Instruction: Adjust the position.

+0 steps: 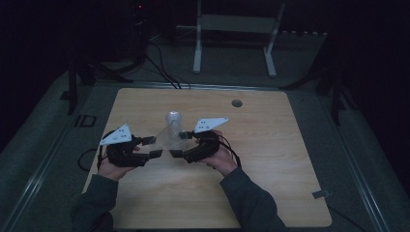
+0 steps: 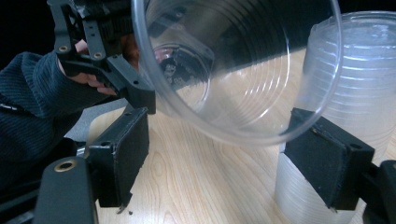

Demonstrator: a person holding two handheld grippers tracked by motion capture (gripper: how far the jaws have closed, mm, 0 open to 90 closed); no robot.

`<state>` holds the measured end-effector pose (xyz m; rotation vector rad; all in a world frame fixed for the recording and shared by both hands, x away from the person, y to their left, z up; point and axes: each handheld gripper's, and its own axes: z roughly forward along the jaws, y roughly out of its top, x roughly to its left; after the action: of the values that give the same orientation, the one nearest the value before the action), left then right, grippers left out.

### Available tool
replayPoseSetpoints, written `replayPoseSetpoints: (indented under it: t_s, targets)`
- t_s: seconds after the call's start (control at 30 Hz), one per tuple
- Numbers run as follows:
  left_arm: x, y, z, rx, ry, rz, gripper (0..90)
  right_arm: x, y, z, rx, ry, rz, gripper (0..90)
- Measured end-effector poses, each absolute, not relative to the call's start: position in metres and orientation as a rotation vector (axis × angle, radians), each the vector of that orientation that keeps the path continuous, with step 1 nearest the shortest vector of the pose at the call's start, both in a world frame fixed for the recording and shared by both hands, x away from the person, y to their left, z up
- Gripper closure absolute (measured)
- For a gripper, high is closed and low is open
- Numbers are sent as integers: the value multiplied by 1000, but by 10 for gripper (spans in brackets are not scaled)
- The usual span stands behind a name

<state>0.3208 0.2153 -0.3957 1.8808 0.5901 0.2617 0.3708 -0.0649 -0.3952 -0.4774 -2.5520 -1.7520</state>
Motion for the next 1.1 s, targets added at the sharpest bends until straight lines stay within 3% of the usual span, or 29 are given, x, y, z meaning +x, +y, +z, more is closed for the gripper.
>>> replayPoseSetpoints:
  t_s: [1.1]
  targets:
    - [324, 211, -397, 1758, 592, 246, 422, 378, -66, -390, -533, -2338, -1922, 206]
